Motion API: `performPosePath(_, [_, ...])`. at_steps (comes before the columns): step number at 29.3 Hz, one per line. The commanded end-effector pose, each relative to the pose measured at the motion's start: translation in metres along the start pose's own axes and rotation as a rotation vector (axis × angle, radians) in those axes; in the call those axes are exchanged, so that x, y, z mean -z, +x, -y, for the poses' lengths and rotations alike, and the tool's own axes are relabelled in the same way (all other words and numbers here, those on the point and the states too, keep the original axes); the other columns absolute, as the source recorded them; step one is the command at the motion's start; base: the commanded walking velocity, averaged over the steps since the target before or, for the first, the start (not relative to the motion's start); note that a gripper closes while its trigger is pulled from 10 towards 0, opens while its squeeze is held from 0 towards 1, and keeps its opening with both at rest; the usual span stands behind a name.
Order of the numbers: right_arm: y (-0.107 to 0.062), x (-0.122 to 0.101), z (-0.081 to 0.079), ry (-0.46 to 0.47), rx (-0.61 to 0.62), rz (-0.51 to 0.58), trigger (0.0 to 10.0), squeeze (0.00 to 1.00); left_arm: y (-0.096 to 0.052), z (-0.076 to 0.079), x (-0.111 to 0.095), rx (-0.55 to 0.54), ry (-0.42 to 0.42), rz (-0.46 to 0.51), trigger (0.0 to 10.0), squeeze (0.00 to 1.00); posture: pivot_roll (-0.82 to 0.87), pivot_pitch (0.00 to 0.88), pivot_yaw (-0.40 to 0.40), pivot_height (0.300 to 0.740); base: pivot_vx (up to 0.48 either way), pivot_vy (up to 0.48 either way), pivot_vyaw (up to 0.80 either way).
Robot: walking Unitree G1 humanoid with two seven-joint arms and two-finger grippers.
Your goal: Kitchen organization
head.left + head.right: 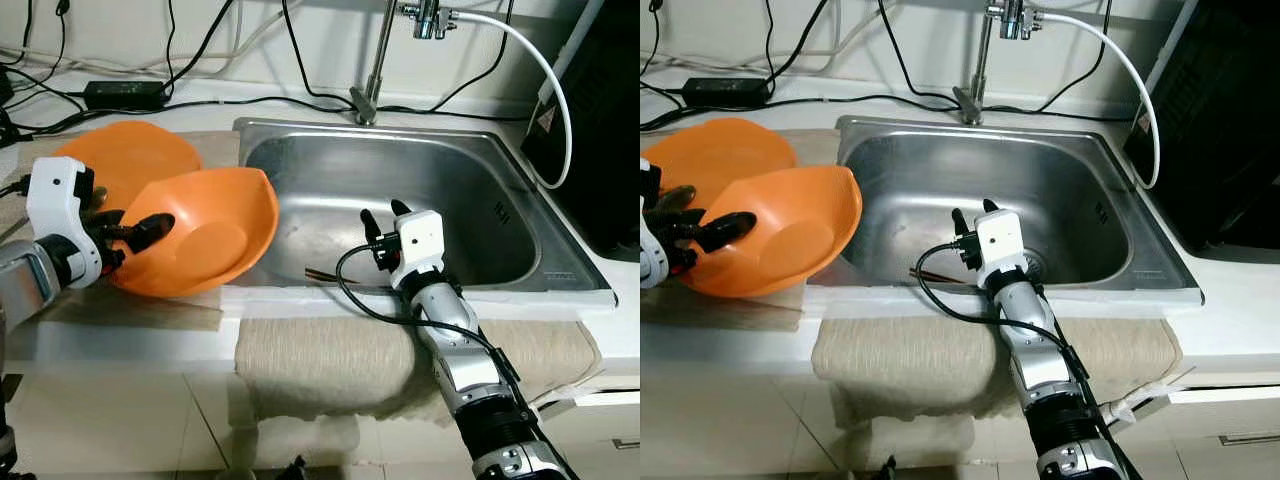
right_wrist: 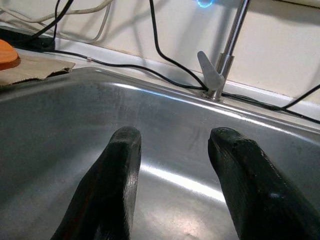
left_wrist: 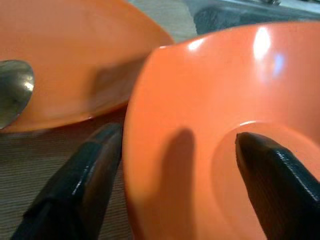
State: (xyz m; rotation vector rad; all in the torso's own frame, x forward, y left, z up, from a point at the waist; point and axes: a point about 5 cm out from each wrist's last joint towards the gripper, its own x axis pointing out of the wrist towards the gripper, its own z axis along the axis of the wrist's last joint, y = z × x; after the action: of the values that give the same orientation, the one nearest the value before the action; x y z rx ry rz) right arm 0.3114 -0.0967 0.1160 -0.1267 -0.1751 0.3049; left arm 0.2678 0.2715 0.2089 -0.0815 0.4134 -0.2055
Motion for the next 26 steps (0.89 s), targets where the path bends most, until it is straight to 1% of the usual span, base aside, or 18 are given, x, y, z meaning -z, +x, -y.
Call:
performPosePath(1, [-0.005,0.01,0.001,0.002,0.003,-0.05,10.0,0.0,0.002,0.001,0.004,0.015,0.005,-0.022,0.0,0.12,0.2,0.009,-0.038,0.74,0.0,0.0,0.0])
performPosePath(2, [-0.005,0.01,0.001,0.002,0.003,-0.05,10.0,0.0,0.002,0.001,0.004,0.015,0.005,-0.022,0.0,0.12,0.2,0.009,-0.038,0.74,0.0,0.0,0.0])
performPosePath(3, [-0.005,0.01,0.001,0.001,0.003,-0.05,10.0,0.0,0.002,0.0,0.004,0.012,0.005,-0.018,0.0,0.16,0.2,0.009,-0.038,0.74,0.0,0.0,0.0])
performPosePath(6, [-0.005,0.01,0.001,0.001,0.003,-0.052,10.0,0.0,0.004,-0.001,0.0,0.006,0.012,0.011,0.0,0.21,0.2,0.01,-0.038,0.74,0.0,0.0,0.0])
performPosePath(9, [-0.005,0.01,0.001,0.001,0.003,-0.053,10.0,0.0,0.004,0.0,-0.001,0.012,0.016,0.019,0.0,0.21,0.2,0.01,-0.038,0.74,0.0,0.0,0.0])
performPosePath(10, [-0.005,0.01,0.001,0.001,0.004,-0.053,10.0,0.0,0.004,0.0,-0.002,0.008,0.023,0.026,0.0,0.19,0.2,0.012,-0.036,0.74,0.0,0.0,0.0])
performPosePath(15, [-0.005,0.011,0.001,0.002,0.006,-0.056,10.0,0.0,0.003,0.001,-0.007,0.009,0.046,0.047,0.0,0.22,0.2,0.013,-0.036,0.74,0.0,0.0,0.0])
performPosePath(19, [-0.005,0.011,0.0,0.005,0.009,-0.056,10.0,0.0,0.0,0.002,-0.019,0.017,0.055,0.095,0.0,0.22,0.2,0.018,-0.032,0.74,0.0,0.0,0.0])
performPosePath(20, [-0.005,0.011,0.0,0.006,0.009,-0.056,10.0,0.0,-0.001,0.002,-0.026,0.015,0.055,0.126,0.0,0.24,0.2,0.018,-0.032,0.74,0.0,0.0,0.0])
performPosePath(26, [-0.005,0.011,0.0,0.006,0.008,-0.055,10.0,0.0,-0.004,0.0,-0.036,0.013,0.04,0.18,0.0,0.26,0.21,0.016,-0.034,0.74,0.0,0.0,0.0])
